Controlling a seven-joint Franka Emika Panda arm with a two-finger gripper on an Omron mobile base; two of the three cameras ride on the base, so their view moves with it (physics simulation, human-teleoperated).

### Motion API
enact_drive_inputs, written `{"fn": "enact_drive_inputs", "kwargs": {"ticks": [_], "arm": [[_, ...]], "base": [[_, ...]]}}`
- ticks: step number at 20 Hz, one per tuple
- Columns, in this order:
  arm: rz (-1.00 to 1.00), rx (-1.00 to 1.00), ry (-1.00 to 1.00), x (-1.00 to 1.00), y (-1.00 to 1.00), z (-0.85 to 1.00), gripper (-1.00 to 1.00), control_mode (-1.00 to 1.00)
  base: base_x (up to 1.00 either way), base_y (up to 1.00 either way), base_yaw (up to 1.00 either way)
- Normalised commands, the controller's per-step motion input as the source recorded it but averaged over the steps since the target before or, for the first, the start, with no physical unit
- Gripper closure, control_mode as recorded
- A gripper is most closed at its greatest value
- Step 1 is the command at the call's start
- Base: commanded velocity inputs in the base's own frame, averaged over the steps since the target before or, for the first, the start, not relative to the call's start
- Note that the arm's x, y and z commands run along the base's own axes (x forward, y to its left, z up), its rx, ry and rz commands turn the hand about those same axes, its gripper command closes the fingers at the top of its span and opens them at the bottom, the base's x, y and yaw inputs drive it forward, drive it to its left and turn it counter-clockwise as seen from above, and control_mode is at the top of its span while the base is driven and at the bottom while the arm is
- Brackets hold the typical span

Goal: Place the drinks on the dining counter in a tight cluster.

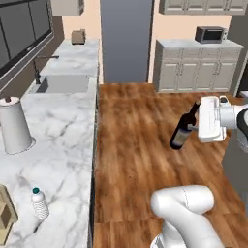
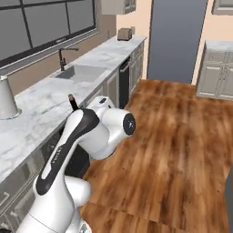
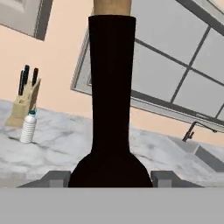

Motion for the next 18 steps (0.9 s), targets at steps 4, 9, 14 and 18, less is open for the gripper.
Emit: {"fn": "enact_drive_inputs", "kwargs": {"ticks": [4,9,14,18], "arm": [[0.00,0.00,0.00,0.00,0.00,0.00,1.00,1.00],[0.00,0.00,0.00,0.00,0.00,0.00,1.00,1.00],[0.00,0.00,0.00,0.00,0.00,0.00,1.00,1.00],[0.00,0.00,0.00,0.00,0.00,0.00,1.00,1.00]], "base": [[0.46,0.11,-0.87],[0.59,0.04,-0.79],[0.94,0.00,-0.60],[1.00,0.07,-0.48]]}}
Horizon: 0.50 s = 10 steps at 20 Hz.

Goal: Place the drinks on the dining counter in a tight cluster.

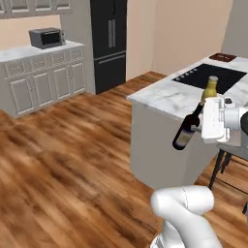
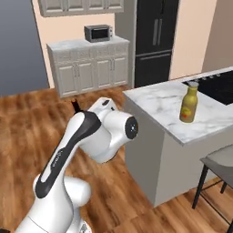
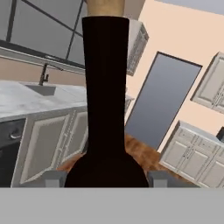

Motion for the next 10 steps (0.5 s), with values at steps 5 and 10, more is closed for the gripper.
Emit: {"fn": "enact_drive_inputs", "kwargs": {"ticks": [5,10], "arm": [[0.00,0.00,0.00,0.00,0.00,0.00,1.00,1.00],[0.00,0.00,0.00,0.00,0.00,0.00,1.00,1.00]], "base": [[0.99,0.25,-0.47],[0.89,0.76,-0.48]]}}
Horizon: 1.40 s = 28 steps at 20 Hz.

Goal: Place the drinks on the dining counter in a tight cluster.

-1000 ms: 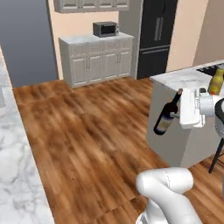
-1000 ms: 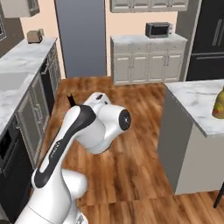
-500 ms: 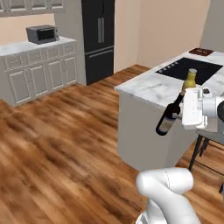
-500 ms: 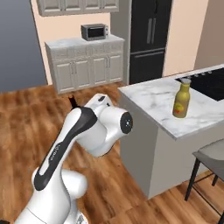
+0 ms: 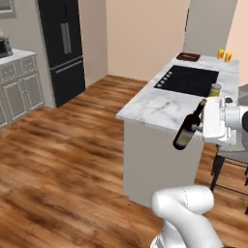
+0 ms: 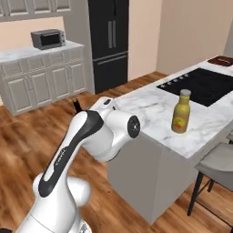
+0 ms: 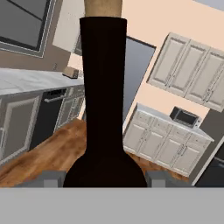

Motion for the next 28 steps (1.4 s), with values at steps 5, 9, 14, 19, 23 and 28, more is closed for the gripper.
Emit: {"fn": "enact_drive_inputs", "kwargs": {"ticks": [5,9,14,19,23,28], "arm": [[0.00,0.00,0.00,0.00,0.00,0.00,1.00,1.00],[0.00,0.00,0.00,0.00,0.00,0.00,1.00,1.00],[0.00,0.00,0.00,0.00,0.00,0.00,1.00,1.00],[0.00,0.00,0.00,0.00,0.00,0.00,1.00,1.00],[0.00,0.00,0.00,0.00,0.00,0.00,1.00,1.00],[0.00,0.00,0.00,0.00,0.00,0.00,1.00,1.00]], "base": [[0.70,0.64,-0.78],[0.62,0.56,-0.83],[0.62,0.54,-0.84],[0.53,0.47,-0.87],[0.50,0.78,-0.64],[0.09,0.78,-0.17]]}}
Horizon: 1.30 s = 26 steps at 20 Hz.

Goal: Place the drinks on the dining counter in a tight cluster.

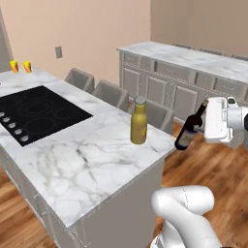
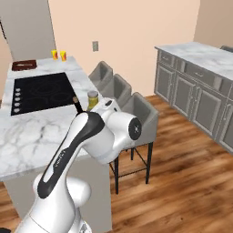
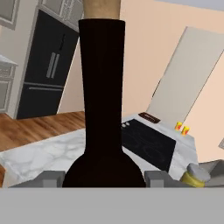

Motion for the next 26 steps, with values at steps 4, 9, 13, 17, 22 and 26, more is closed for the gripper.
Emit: {"fn": "enact_drive_inputs", "kwargs": {"ticks": [4,9,13,17,22,26], "arm": [[0.00,0.00,0.00,0.00,0.00,0.00,1.00,1.00],[0.00,0.00,0.00,0.00,0.00,0.00,1.00,1.00],[0.00,0.00,0.00,0.00,0.00,0.00,1.00,1.00],[0.00,0.00,0.00,0.00,0.00,0.00,1.00,1.00],[0.00,0.00,0.00,0.00,0.00,0.00,1.00,1.00],[0.00,0.00,0.00,0.00,0.00,0.00,1.00,1.00]], "base": [[0.20,0.81,-0.07],[0.66,0.67,-0.10],[0.29,0.87,-0.08],[0.00,0.61,0.04],[-0.74,0.00,0.02],[-0.19,0.02,0.04]]}}
